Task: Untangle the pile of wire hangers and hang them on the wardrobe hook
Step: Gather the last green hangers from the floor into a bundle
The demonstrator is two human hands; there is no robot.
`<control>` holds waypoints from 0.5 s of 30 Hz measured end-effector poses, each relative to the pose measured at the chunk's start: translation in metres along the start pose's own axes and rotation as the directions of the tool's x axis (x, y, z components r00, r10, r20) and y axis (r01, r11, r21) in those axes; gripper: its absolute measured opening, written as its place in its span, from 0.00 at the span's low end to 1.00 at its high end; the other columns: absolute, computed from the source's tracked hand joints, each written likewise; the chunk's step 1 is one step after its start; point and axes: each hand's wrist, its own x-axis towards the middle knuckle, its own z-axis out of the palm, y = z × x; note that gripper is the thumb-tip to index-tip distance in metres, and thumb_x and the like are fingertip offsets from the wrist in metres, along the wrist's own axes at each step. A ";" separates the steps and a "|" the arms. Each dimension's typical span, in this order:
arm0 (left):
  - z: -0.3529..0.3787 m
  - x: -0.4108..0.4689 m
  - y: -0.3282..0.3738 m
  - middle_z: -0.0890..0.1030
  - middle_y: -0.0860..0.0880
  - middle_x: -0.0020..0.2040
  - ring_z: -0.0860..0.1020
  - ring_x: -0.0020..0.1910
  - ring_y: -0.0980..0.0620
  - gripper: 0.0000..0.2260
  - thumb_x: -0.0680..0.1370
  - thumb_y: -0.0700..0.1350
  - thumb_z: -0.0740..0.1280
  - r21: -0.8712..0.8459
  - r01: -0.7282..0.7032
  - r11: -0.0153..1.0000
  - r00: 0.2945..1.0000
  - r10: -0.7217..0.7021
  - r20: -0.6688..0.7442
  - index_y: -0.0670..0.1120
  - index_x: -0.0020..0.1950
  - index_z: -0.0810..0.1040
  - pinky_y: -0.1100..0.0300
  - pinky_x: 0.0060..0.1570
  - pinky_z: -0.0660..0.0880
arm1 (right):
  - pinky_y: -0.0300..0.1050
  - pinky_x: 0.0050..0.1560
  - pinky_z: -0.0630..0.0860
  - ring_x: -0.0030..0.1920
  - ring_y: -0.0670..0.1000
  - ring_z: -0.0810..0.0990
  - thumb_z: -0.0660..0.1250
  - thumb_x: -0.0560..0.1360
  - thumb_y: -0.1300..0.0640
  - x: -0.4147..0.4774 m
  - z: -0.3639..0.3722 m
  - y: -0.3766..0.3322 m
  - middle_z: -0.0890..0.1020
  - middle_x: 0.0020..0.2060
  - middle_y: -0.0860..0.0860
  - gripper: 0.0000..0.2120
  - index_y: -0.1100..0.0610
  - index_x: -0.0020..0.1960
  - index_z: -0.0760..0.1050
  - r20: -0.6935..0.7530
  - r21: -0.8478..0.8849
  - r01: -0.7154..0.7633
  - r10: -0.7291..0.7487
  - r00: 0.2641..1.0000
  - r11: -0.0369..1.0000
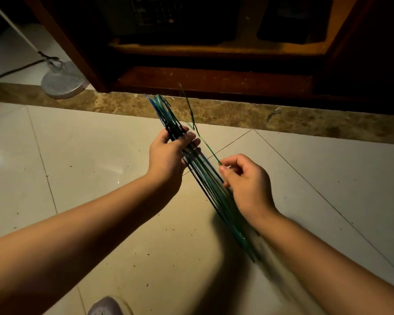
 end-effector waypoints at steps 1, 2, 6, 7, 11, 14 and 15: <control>0.003 0.002 -0.001 0.76 0.45 0.39 0.77 0.40 0.48 0.09 0.77 0.31 0.61 -0.017 -0.003 1.000 1.000 0.003 0.002 0.44 0.43 0.72 0.53 0.46 0.76 | 0.39 0.39 0.76 0.35 0.43 0.76 0.65 0.75 0.61 -0.003 -0.003 0.004 0.77 0.34 0.45 0.07 0.50 0.43 0.75 -0.001 -0.029 0.005 -0.005 1.000 1.000; 0.006 0.003 -0.002 0.75 0.45 0.39 0.76 0.40 0.49 0.09 0.76 0.31 0.61 -0.038 0.000 0.999 1.000 0.000 0.006 0.44 0.43 0.72 0.54 0.45 0.76 | 0.42 0.40 0.76 0.37 0.45 0.76 0.66 0.75 0.61 -0.005 -0.007 0.008 0.76 0.35 0.45 0.07 0.50 0.43 0.75 -0.004 -0.052 0.009 -0.009 1.000 0.999; 0.017 0.004 -0.011 0.76 0.43 0.42 0.77 0.42 0.48 0.11 0.76 0.30 0.61 -0.089 0.057 0.994 0.996 -0.050 0.077 0.46 0.48 0.73 0.55 0.44 0.75 | 0.41 0.42 0.74 0.40 0.46 0.75 0.65 0.75 0.61 -0.001 -0.024 0.016 0.76 0.36 0.44 0.05 0.52 0.44 0.75 -0.001 -0.122 0.023 -0.023 1.000 0.992; 0.020 0.003 -0.012 0.76 0.43 0.42 0.77 0.42 0.48 0.12 0.76 0.29 0.60 -0.090 0.077 0.993 0.992 -0.068 0.104 0.46 0.49 0.73 0.56 0.44 0.75 | 0.40 0.42 0.74 0.40 0.45 0.75 0.65 0.75 0.61 0.002 -0.028 0.016 0.76 0.36 0.44 0.05 0.52 0.44 0.75 0.012 -0.117 0.019 -0.017 1.000 0.993; 0.037 0.007 -0.006 0.76 0.44 0.43 0.78 0.42 0.48 0.12 0.75 0.28 0.57 -0.106 0.177 0.979 0.972 -0.157 0.173 0.44 0.49 0.73 0.60 0.42 0.76 | 0.43 0.40 0.74 0.37 0.46 0.74 0.66 0.75 0.60 0.012 -0.040 0.009 0.76 0.33 0.46 0.04 0.52 0.44 0.76 0.075 -0.102 0.012 -0.005 0.997 0.995; 0.046 0.009 0.007 0.76 0.43 0.44 0.79 0.42 0.48 0.10 0.76 0.29 0.59 -0.093 0.166 0.982 0.978 -0.152 0.145 0.43 0.47 0.71 0.60 0.41 0.78 | 0.42 0.42 0.74 0.39 0.47 0.75 0.65 0.76 0.59 0.025 -0.046 -0.005 0.77 0.35 0.47 0.05 0.50 0.45 0.76 0.144 -0.123 0.006 0.012 0.990 0.992; 0.048 0.009 0.015 0.76 0.42 0.44 0.80 0.42 0.48 0.09 0.76 0.30 0.59 -0.083 0.162 0.983 0.979 -0.150 0.135 0.42 0.47 0.71 0.60 0.41 0.78 | 0.41 0.44 0.75 0.41 0.47 0.76 0.64 0.77 0.58 0.031 -0.049 -0.013 0.77 0.36 0.46 0.05 0.49 0.46 0.75 0.169 -0.104 0.001 0.017 0.985 0.995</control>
